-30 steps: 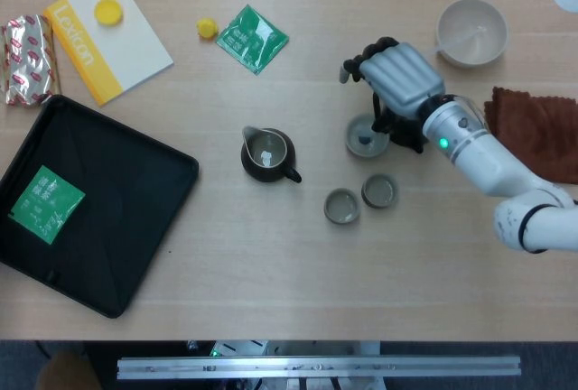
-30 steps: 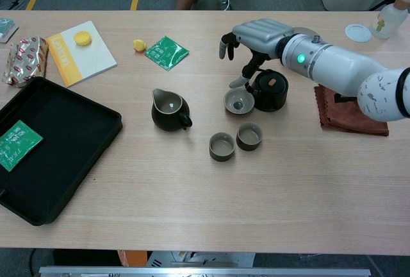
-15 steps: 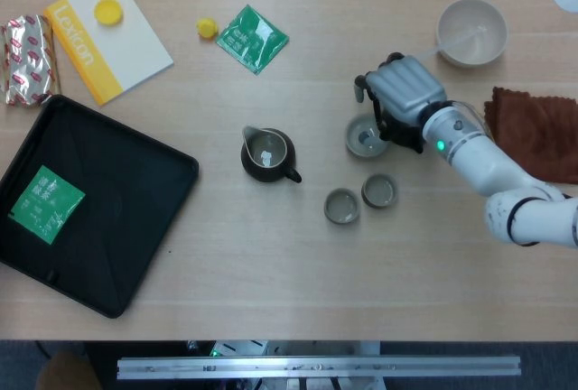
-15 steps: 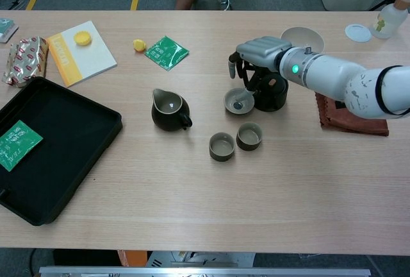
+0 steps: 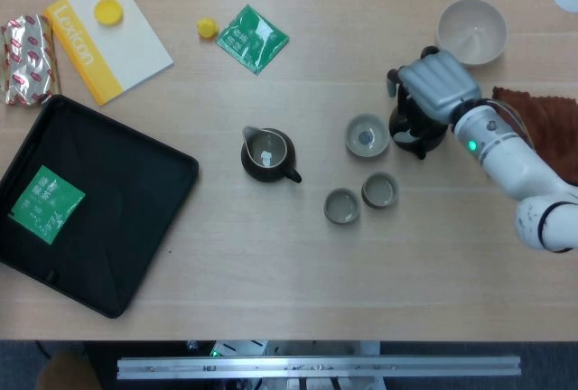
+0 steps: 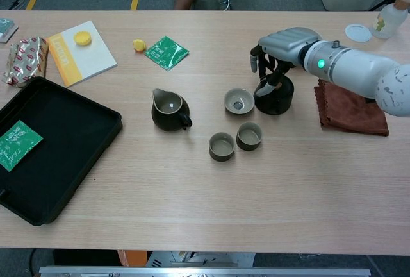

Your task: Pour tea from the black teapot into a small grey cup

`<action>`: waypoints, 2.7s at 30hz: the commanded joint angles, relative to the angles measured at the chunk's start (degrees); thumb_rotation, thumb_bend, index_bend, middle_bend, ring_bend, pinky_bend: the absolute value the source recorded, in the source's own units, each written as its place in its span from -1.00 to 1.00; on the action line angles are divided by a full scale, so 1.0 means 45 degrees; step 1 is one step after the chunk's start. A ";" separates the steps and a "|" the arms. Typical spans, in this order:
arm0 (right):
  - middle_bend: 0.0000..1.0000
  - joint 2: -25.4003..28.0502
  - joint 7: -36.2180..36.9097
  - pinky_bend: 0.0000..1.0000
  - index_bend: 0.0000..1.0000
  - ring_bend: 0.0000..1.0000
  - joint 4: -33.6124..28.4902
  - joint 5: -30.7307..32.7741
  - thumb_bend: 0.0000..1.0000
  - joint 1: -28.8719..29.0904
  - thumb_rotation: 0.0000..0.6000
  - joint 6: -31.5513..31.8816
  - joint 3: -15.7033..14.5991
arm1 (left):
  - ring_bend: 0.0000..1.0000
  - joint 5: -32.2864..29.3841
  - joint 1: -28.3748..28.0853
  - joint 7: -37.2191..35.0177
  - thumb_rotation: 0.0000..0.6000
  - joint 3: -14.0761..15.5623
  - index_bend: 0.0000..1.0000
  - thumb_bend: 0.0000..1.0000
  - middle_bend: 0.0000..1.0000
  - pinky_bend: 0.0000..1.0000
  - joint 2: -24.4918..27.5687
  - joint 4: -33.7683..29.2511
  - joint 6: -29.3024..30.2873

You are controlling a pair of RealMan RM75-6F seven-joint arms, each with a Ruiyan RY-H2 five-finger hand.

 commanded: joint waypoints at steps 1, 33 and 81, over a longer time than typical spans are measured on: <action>-0.08 0.0156 -0.0132 -0.60 -0.22 -0.14 -0.0238 0.0098 -1.00 -0.0062 0.48 0.0118 -0.0206 | -0.62 0.0004 -0.0001 -0.0016 1.00 0.0006 -0.63 -0.47 -0.55 -0.63 -0.0018 0.0026 -0.0014; -0.07 0.1740 -0.0401 -0.58 -0.18 -0.11 -0.2252 -0.1070 -0.69 -0.0727 0.56 0.1184 -0.1066 | -0.62 0.0080 -0.0078 0.0010 1.00 0.0051 -0.63 -0.47 -0.55 -0.63 -0.0058 0.0017 -0.0162; 0.07 0.1719 -0.1849 -0.41 0.04 0.07 -0.2104 -0.0309 -0.18 -0.0933 1.00 0.2090 -0.0903 | -0.62 -0.0015 -0.0135 -0.0223 1.00 0.0158 -0.63 -0.47 -0.55 -0.63 -0.0179 0.0236 -0.0450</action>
